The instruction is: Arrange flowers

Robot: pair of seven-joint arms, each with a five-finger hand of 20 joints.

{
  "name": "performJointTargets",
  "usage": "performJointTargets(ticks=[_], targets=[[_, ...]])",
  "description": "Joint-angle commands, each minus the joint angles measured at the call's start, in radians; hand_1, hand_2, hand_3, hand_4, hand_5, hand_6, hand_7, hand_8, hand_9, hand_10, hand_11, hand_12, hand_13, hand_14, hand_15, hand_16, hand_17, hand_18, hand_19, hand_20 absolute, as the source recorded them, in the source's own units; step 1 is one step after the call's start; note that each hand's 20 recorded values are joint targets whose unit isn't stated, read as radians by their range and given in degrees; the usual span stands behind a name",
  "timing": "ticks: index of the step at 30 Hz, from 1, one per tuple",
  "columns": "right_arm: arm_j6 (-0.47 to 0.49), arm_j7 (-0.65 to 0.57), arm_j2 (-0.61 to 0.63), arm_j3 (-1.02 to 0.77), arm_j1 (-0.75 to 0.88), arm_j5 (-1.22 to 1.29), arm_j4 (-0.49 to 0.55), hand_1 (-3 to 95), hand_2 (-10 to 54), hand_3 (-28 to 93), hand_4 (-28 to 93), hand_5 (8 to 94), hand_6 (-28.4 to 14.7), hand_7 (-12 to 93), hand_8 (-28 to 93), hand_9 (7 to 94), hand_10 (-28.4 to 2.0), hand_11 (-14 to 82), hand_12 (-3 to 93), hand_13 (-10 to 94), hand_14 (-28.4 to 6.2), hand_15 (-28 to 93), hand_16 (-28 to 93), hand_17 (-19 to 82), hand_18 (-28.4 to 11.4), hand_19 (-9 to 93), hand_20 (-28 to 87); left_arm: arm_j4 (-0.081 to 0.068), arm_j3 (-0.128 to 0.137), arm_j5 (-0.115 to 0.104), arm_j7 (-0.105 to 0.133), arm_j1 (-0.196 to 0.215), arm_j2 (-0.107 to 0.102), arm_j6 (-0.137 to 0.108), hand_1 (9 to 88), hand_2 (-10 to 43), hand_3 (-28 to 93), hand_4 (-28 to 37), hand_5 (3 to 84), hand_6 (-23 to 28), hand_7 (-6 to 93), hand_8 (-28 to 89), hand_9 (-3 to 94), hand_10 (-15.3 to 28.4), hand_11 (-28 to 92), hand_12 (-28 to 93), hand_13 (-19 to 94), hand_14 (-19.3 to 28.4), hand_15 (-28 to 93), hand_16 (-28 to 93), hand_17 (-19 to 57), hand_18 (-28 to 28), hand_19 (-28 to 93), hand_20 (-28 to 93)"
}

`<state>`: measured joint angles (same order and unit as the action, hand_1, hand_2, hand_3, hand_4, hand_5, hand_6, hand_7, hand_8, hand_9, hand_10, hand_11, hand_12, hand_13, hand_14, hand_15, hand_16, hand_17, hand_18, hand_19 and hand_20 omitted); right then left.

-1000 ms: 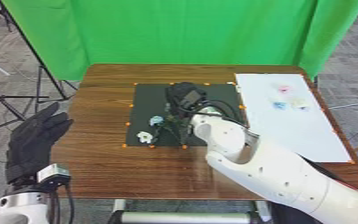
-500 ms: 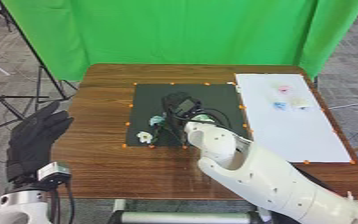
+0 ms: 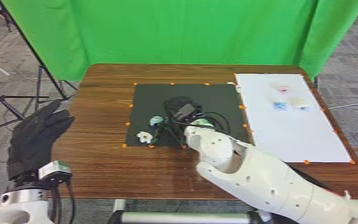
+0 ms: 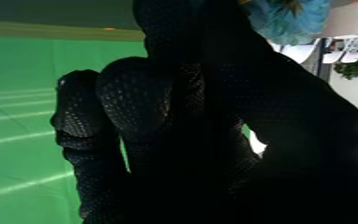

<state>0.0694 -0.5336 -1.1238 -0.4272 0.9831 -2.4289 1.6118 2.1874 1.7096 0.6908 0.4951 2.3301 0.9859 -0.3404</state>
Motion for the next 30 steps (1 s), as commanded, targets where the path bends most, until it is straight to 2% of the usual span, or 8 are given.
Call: performJointTargets(ticks=[1,3,11,17,21,25,27,30], targets=[[-0.013,-0.060,0.002,0.027,-0.046,0.000,-0.003,49.8,-9.5,79,-28,67.2,-2.9,36,2,78.0,-9.2,21.3,38.0,70,-6.2,73,25,44,-18.0,93,17,-0.002,-0.001,0.006,-0.010,0.001,0.007,0.013,25.2,6.4,81,-19.7,44.8,12.5,12.3,-9,39.6,22.1,38,9,28,28.4,68,-17,-8.2,23.9,63,3],[-0.040,-0.078,0.010,0.057,-0.069,0.009,-0.008,49.8,-9.5,79,-28,66.7,-3.1,36,2,77.6,-9.4,21.6,37.7,70,-6.2,73,26,43,-18.0,93,17,-0.001,0.002,0.013,-0.013,0.001,0.010,0.016,25.5,6.3,81,-19.7,44.9,12.5,12.3,-9,39.6,22.1,38,9,28,28.4,68,-17,-8.2,23.9,63,3],[-0.012,-0.118,0.013,0.070,-0.086,-0.004,-0.018,50.5,-9.5,79,-28,63.7,-4.8,35,2,73.1,-10.4,23.1,36.6,67,-5.5,72,27,41,-18.4,93,15,-0.001,-0.005,0.000,0.000,0.003,-0.005,0.003,25.8,5.6,81,-19.0,44.8,12.5,12.3,-9,39.6,22.0,38,9,28,28.4,68,-17,-8.2,23.8,63,3],[0.048,-0.110,0.002,0.023,-0.048,-0.003,0.005,50.6,-9.5,80,-28,62.7,-5.2,33,2,71.1,-11.3,23.5,36.0,65,-5.1,72,28,40,-18.7,93,14,0.002,0.004,0.013,-0.011,0.008,0.006,0.010,26.0,5.0,81,-18.6,44.9,12.5,12.3,-9,39.6,22.1,38,9,28,28.4,69,-17,-8.2,23.9,63,3],[0.109,-0.060,-0.021,-0.039,0.010,-0.048,0.037,48.3,-9.5,82,-28,61.6,-5.8,30,1,66.6,-13.4,29.6,31.1,64,-6.0,73,28,38,-19.4,93,13,0.002,0.008,0.020,-0.019,0.006,0.014,0.014,26.2,4.7,81,-18.3,44.8,12.5,12.3,-9,39.7,22.0,38,9,29,28.4,69,-17,-8.2,23.9,63,3],[0.165,-0.030,-0.041,-0.077,0.045,-0.059,0.060,46.1,-9.5,83,-28,60.4,-6.4,29,-12,61.6,-16.6,36.7,24.7,61,-7.8,74,27,36,-20.2,93,12,0.000,0.009,0.028,-0.027,0.002,0.021,0.023,26.5,4.4,81,-18.0,44.9,12.5,12.3,-9,39.7,22.0,38,9,29,28.4,69,-17,-8.2,23.9,63,3],[0.171,-0.023,-0.045,-0.085,0.054,-0.065,0.066,45.0,-9.5,84,-28,59.7,-7.0,28,-13,59.5,-18.0,39.5,22.0,61,-8.8,75,26,36,-20.5,93,12,0.000,0.007,0.022,-0.025,0.004,0.018,0.017,26.7,4.3,80,-17.8,45.0,12.4,12.5,-9,39.8,22.0,38,9,29,28.4,69,-17,-8.2,23.9,63,3],[0.184,-0.020,-0.051,-0.097,0.056,-0.064,0.071,44.0,-9.5,84,-28,59.3,-7.2,28,-13,58.5,-18.5,40.2,20.8,60,-9.5,75,25,35,-20.7,93,11,0.001,0.011,0.030,-0.032,0.005,0.023,0.022,27.1,4.0,80,-17.5,45.0,12.4,12.6,-9,39.7,21.9,38,9,29,28.4,69,-17,-8.2,23.9,63,4]])
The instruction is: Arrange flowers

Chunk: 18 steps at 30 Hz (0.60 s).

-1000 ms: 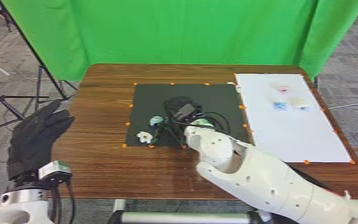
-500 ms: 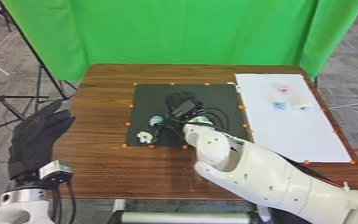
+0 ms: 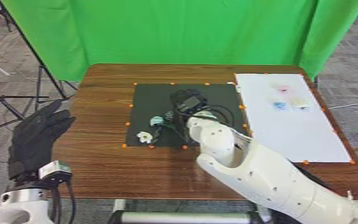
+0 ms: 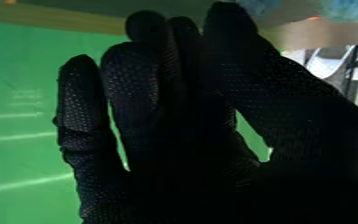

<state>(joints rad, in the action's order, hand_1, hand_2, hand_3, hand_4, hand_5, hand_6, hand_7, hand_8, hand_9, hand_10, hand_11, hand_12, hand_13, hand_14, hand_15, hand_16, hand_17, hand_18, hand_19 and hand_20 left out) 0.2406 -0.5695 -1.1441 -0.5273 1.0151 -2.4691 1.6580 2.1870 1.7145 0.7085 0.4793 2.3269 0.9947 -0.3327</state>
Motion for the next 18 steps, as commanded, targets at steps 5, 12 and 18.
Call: performJointTargets(ticks=[5,12,18], targets=[[0.002,0.005,-0.023,0.016,0.005,-0.012,0.026,42.9,-9.5,84,-28,59.0,-7.5,28,-12,57.9,-18.9,40.6,20.1,60,-10.4,76,24,35,-21.2,93,11,0.002,0.009,0.014,-0.018,0.011,0.020,0.017,27.2,3.8,81,-17.2,44.9,12.4,12.6,-9,39.7,21.9,38,9,29,28.4,69,-17,-8.2,23.8,63,4],[-0.015,-0.011,0.012,0.041,-0.043,0.022,0.053,41.1,-9.5,85,-28,58.2,-8.2,26,-12,56.4,-19.5,40.3,19.9,59,-11.3,77,23,34,-21.7,93,11,0.003,0.013,0.010,-0.009,0.023,0.023,0.013,27.2,3.7,80,-17.1,44.9,12.5,12.4,-9,39.8,22.0,38,9,29,28.4,69,-17,-8.2,23.8,63,4],[-0.038,-0.043,0.086,0.069,-0.129,0.093,0.113,38.4,-9.5,86,-27,57.0,-9.4,24,-11,54.8,-20.4,36.7,19.2,58,-13.2,78,19,32,-22.4,93,9,0.009,0.021,0.003,0.003,0.045,0.016,0.004,27.2,3.7,80,-17.2,44.9,12.4,12.4,-9,39.8,21.9,38,9,29,28.4,69,-17,-8.2,23.8,63,4]])
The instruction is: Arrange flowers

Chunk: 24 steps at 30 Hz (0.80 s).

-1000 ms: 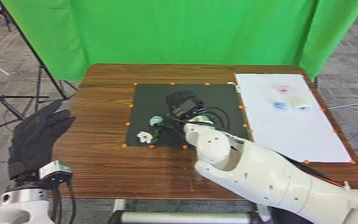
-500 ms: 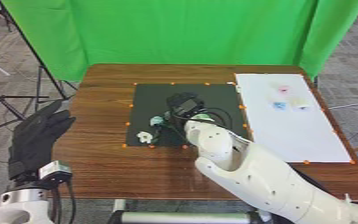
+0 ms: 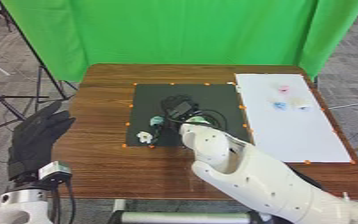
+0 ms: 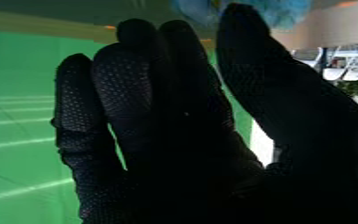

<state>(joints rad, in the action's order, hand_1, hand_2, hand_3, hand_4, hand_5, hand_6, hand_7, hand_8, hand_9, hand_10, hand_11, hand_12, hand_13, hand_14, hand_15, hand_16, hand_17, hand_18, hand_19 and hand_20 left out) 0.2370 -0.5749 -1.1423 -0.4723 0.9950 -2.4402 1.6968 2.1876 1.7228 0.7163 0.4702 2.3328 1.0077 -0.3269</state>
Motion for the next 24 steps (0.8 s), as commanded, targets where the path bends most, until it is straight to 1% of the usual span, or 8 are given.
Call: performJointTargets(ticks=[1,5,6,8,10,18,23,24], targets=[[-0.037,-0.040,0.097,0.013,-0.119,0.069,0.083,38.3,-9.5,86,-27,56.9,-9.5,23,-11,54.6,-20.6,36.3,19.1,58,-13.3,78,18,32,-22.5,93,9,0.009,0.011,-0.014,0.022,0.044,-0.007,-0.007,27.1,3.7,80,-17.3,44.9,12.4,12.4,-9,39.8,21.9,38,9,29,28.4,69,-17,-8.2,23.8,63,4],[-0.034,-0.047,0.168,-0.017,-0.139,0.115,0.127,38.2,-9.5,85,-26,56.4,-9.9,22,-11,54.0,-20.9,34.0,18.5,57,-13.6,78,18,32,-22.9,93,8,0.011,0.012,-0.017,0.026,0.047,-0.011,-0.008,27.0,3.9,80,-17.6,44.9,12.4,12.4,-9,39.7,21.9,38,9,29,28.4,69,-17,-8.2,23.8,63,4],[-0.032,-0.042,0.186,-0.039,-0.129,0.111,0.136,38.1,-9.5,85,-26,56.2,-9.9,21,-11,53.9,-21.0,33.4,18.3,57,-13.7,78,18,31,-22.9,93,8,0.013,0.002,-0.043,0.055,0.056,-0.045,-0.030,26.9,3.9,80,-17.6,44.9,12.5,12.3,-9,39.7,21.9,38,9,29,28.4,69,-17,-8.2,23.8,63,4],[-0.062,-0.065,0.246,-0.041,-0.140,0.150,0.153,38.1,-9.5,85,-26,56.2,-9.9,21,-10,53.9,-21.1,32.6,18.3,57,-14.0,78,18,31,-23.0,93,7,0.014,0.002,-0.037,0.051,0.053,-0.038,-0.027,26.8,4.0,80,-17.8,44.9,12.5,12.4,-9,39.7,22.0,38,9,28,28.4,69,-17,-8.2,23.8,63,4],[-0.058,-0.066,0.280,-0.098,-0.105,0.161,0.162,38.1,-9.5,85,-26,56.2,-9.9,21,-10,54.0,-21.1,32.1,18.4,57,-14.0,78,18,31,-23.0,93,7,0.018,0.000,-0.054,0.070,0.068,-0.057,-0.043,26.7,4.0,80,-18.0,44.9,12.5,12.3,-9,39.6,22.0,38,9,28,28.4,69,-17,-8.2,23.9,63,4],[-0.065,-0.094,0.450,-0.204,-0.040,0.214,0.126,37.7,-9.2,85,-25,56.2,-9.8,21,-10,54.1,-20.9,28.6,17.4,57,-14.0,78,17,31,-22.7,93,7,0.019,-0.003,-0.052,0.074,0.071,-0.044,-0.042,26.3,4.3,80,-18.7,44.9,12.5,12.3,-9,39.7,22.0,38,9,28,28.4,68,-17,-8.2,23.8,63,4],[-0.070,-0.103,0.523,-0.245,-0.016,0.243,0.090,37.5,-9.0,85,-25,55.9,-9.4,21,-10,53.8,-20.5,26.6,17.3,57,-13.8,78,17,31,-22.1,93,6,0.019,-0.011,-0.052,0.077,0.069,-0.045,-0.043,26.2,4.5,80,-18.9,44.8,12.5,12.3,-9,39.7,22.0,38,9,28,28.4,68,-17,-8.3,23.8,63,4],[-0.079,-0.113,0.535,-0.233,-0.030,0.254,0.080,37.5,-9.0,85,-25,55.8,-9.4,21,-10,53.6,-20.4,26.2,17.2,57,-13.7,78,17,32,-22.0,93,6,0.020,-0.014,-0.057,0.087,0.070,-0.050,-0.048,26.1,4.5,80,-19.0,44.8,12.5,12.3,-9,39.7,22.0,38,9,28,28.4,68,-17,-8.3,23.8,63,4]])
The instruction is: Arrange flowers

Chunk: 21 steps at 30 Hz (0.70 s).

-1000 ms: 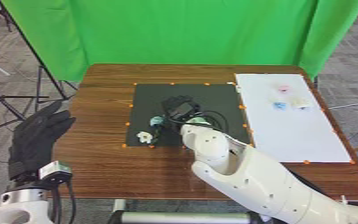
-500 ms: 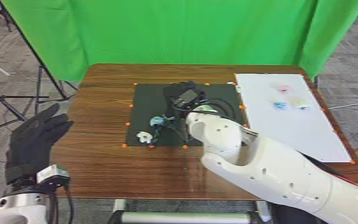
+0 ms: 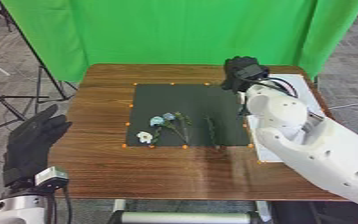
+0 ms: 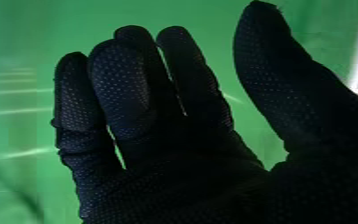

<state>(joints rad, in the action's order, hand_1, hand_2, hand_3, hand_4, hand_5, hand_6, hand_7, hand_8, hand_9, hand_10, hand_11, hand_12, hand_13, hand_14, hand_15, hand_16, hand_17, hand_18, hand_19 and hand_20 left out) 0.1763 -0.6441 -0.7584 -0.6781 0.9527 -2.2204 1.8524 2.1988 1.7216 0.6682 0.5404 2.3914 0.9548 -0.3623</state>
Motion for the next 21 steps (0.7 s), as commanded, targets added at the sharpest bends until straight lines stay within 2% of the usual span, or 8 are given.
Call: performJointTargets(ticks=[1,5,11,12,18,19,21], targets=[[-0.017,-0.048,0.163,-0.038,0.023,0.041,-0.080,37.4,-8.9,85,-25,55.7,-9.3,21,-10,53.5,-20.4,25.9,17.1,57,-13.5,78,17,32,-22.0,93,6,0.009,-0.011,-0.003,0.007,0.011,0.008,-0.008,26.1,4.5,80,-19.0,44.8,12.5,12.3,-9,39.6,22.1,38,9,28,28.4,68,-17,-8.3,23.8,63,4],[-0.025,-0.061,0.200,-0.064,0.032,0.063,-0.112,37.0,-8.6,86,-26,55.0,-9.2,20,-11,53.3,-20.2,24.9,17.0,57,-13.2,77,17,32,-21.6,93,5,0.009,-0.020,-0.015,0.017,0.010,-0.003,-0.017,26.0,4.4,80,-19.0,44.8,12.5,12.2,-9,39.6,22.0,38,9,28,28.4,68,-17,-8.3,23.8,63,4],[0.004,-0.079,0.223,-0.140,0.084,0.072,-0.163,36.5,-8.2,86,-26,54.2,-8.9,20,-11,53.0,-19.8,24.1,17.0,57,-12.8,77,17,32,-20.9,93,5,0.008,-0.021,-0.001,0.000,0.004,0.015,-0.008,26.1,4.5,80,-19.1,44.8,12.5,12.3,-9,39.7,22.1,38,9,28,28.4,68,-17,-8.2,23.8,63,4],[0.014,-0.076,0.216,-0.159,0.097,0.065,-0.171,36.4,-8.2,86,-26,54.1,-8.9,20,-11,52.8,-19.7,24.0,17.0,57,-12.7,77,17,32,-20.9,93,5,0.008,-0.025,-0.007,0.006,0.005,0.008,-0.013,26.0,4.5,80,-19.1,44.8,12.5,12.3,-9,39.7,22.0,38,9,28,28.4,68,-17,-8.3,23.8,63,4],[0.065,-0.045,0.191,-0.228,0.153,0.053,-0.201,36.3,-8.4,87,-26,53.3,-8.9,20,-11,52.0,-19.5,23.1,17.0,57,-12.4,77,17,32,-20.6,93,5,0.004,-0.028,0.009,-0.015,-0.009,0.029,0.001,26.1,4.6,80,-19.2,44.8,12.4,12.3,-9,39.7,22.0,38,9,28,28.4,68,-17,-8.3,23.8,63,4],[0.082,-0.026,0.171,-0.260,0.175,0.041,-0.205,36.5,-8.6,87,-26,53.1,-8.8,20,-11,51.7,-19.4,23.0,16.9,57,-12.3,77,17,32,-20.5,93,5,0.007,-0.029,0.003,-0.011,-0.007,0.023,-0.004,26.1,4.6,80,-19.2,44.8,12.4,12.3,-9,39.7,22.0,38,9,28,28.4,68,-17,-8.3,23.8,63,4],[0.080,-0.029,0.165,-0.245,0.174,0.039,-0.211,36.5,-8.8,87,-26,53.0,-8.7,21,-11,51.3,-19.3,22.7,16.9,56,-12.2,77,17,32,-20.4,93,5,0.003,-0.033,0.007,-0.014,-0.017,0.026,0.001,26.1,4.6,80,-19.1,44.8,12.5,12.2,-9,39.6,22.0,38,9,28,28.4,68,-17,-8.3,23.8,63,4]])
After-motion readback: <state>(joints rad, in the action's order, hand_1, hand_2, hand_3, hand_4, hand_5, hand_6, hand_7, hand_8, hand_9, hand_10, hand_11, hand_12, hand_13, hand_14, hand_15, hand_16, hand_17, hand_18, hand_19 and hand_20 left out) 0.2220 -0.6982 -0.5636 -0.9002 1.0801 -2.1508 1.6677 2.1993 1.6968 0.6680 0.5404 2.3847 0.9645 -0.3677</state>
